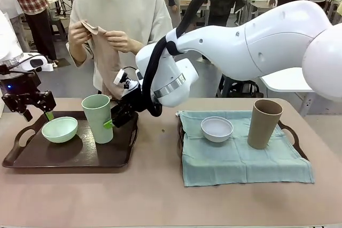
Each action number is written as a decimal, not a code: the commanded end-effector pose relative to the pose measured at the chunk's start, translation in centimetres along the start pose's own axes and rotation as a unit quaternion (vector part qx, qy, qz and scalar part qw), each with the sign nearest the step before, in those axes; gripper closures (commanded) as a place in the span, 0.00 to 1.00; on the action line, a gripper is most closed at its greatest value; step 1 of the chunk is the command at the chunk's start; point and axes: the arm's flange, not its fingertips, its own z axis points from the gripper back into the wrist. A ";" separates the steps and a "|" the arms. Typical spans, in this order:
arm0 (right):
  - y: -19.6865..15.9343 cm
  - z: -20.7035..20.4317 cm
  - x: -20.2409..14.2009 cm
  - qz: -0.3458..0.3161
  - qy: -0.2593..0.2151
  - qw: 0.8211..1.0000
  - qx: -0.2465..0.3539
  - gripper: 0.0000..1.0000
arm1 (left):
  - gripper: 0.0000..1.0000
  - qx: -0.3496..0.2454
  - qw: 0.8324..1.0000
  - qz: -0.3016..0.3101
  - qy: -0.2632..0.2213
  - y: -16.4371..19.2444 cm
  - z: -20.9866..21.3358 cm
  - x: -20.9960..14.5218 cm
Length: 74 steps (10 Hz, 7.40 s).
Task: Set up a tray with a mat and arrange the tableware.
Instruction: Pick up the Picnic Bowl and Reusable plastic cup from the Handle tray in front of the human's position and hold them in the air, then place the Picnic Bowl and Reusable plastic cup back onto the Handle tray in front of the human's position.
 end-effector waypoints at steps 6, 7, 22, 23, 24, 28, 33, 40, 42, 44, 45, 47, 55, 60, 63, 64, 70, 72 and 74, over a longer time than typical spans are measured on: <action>0.3 -4.1 -1.1 0.016 0.001 1.000 0.018 0.00 | 0.25 -0.026 1.000 0.000 0.010 0.1 -3.6 1.3; 0.3 -4.4 -1.2 0.015 0.001 1.000 0.019 0.00 | 0.25 -0.028 1.000 0.006 0.012 0.2 -4.2 1.8; 0.2 -4.7 -1.5 0.044 -0.010 0.999 0.025 0.79 | 1.00 -0.013 0.997 0.054 0.046 1.2 -6.0 3.4; 0.3 -4.6 -1.6 0.044 -0.009 0.999 0.022 1.00 | 1.00 -0.005 0.998 0.053 0.046 1.1 -6.0 3.2; 0.3 -4.4 -1.6 0.044 -0.008 0.999 0.018 0.79 | 1.00 0.002 0.998 0.050 0.049 0.9 -5.8 3.1; 1.0 -1.0 0.2 0.058 -0.011 0.998 0.001 0.99 | 1.00 0.043 0.996 0.039 0.069 0.3 -3.7 1.9; 5.1 7.5 7.8 0.075 -0.021 0.997 -0.020 0.99 | 1.00 0.005 0.999 0.032 0.022 -0.1 7.5 -2.8; 7.5 10.1 13.5 0.103 -0.023 0.994 -0.032 0.99 | 1.00 0.016 0.999 0.028 -0.020 -0.8 13.8 -5.2; 7.5 10.1 13.5 0.103 -0.023 0.994 -0.032 0.99 | 1.00 0.016 0.999 0.028 -0.020 -0.8 13.8 -5.2; 7.5 10.1 13.5 0.103 -0.023 0.994 -0.032 0.99 | 1.00 0.016 0.999 0.028 -0.020 -0.8 13.8 -5.2; 7.5 10.1 13.5 0.103 -0.023 0.994 -0.032 0.99 | 1.00 0.016 0.999 0.028 -0.020 -0.8 13.8 -5.2; 7.5 10.1 13.5 0.103 -0.023 0.994 -0.032 0.99 | 1.00 0.016 0.999 0.028 -0.020 -0.8 13.8 -5.2; 7.5 10.1 13.5 0.103 -0.023 0.994 -0.032 0.99 | 1.00 0.016 0.999 0.028 -0.020 -0.8 13.8 -5.2; 7.5 10.1 13.5 0.103 -0.023 0.994 -0.032 0.99 | 1.00 0.016 0.999 0.028 -0.020 -0.8 13.8 -5.2; 7.5 10.1 13.5 0.103 -0.023 0.994 -0.032 0.99 | 1.00 0.016 0.999 0.028 -0.020 -0.8 13.8 -5.2; 7.5 10.1 13.5 0.103 -0.023 0.994 -0.032 0.99 | 1.00 0.016 0.999 0.028 -0.020 -0.8 13.8 -5.2; 7.5 10.1 13.5 0.103 -0.023 0.994 -0.032 0.99 | 1.00 0.016 0.999 0.028 -0.020 -0.8 13.8 -5.2; 7.5 10.1 13.5 0.103 -0.023 0.994 -0.032 0.99 | 1.00 0.016 0.999 0.028 -0.020 -0.8 13.8 -5.2; 7.5 10.1 13.5 0.103 -0.023 0.994 -0.032 0.99 | 1.00 0.016 0.999 0.028 -0.020 -0.8 13.8 -5.2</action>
